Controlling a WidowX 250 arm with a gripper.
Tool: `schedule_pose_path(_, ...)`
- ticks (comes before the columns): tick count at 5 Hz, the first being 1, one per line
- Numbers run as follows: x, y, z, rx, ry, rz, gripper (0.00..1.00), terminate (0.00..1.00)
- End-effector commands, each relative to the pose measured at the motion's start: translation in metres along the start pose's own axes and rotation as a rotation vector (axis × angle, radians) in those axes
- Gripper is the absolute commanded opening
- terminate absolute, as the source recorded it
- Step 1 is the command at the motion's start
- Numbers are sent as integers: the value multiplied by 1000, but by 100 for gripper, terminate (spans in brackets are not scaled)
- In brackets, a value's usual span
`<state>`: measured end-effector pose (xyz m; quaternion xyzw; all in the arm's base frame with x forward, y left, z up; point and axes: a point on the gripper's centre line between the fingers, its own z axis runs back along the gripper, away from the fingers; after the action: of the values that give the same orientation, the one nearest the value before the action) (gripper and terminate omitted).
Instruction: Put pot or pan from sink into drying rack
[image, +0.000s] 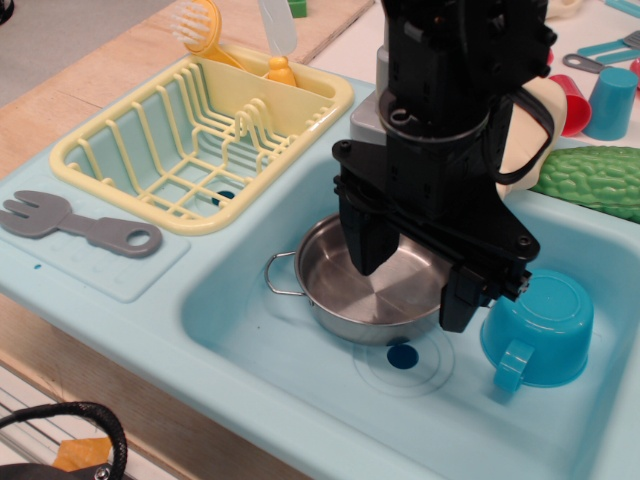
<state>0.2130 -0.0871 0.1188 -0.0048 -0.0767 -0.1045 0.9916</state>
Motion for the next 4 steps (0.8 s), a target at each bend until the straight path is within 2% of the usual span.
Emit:
schedule_pose_path(1, 0, 0, 0, 0, 0, 0, 100, 0)
schedule_pose_path(2, -2, 7, -15, -5, -12, -28, 100, 0)
schedule_pose_path(3, 5, 10, -30, -19, 7, -43, 100, 0)
schedule_pose_path(4, 6, 11, -42, -30, -32, -76, 100, 0)
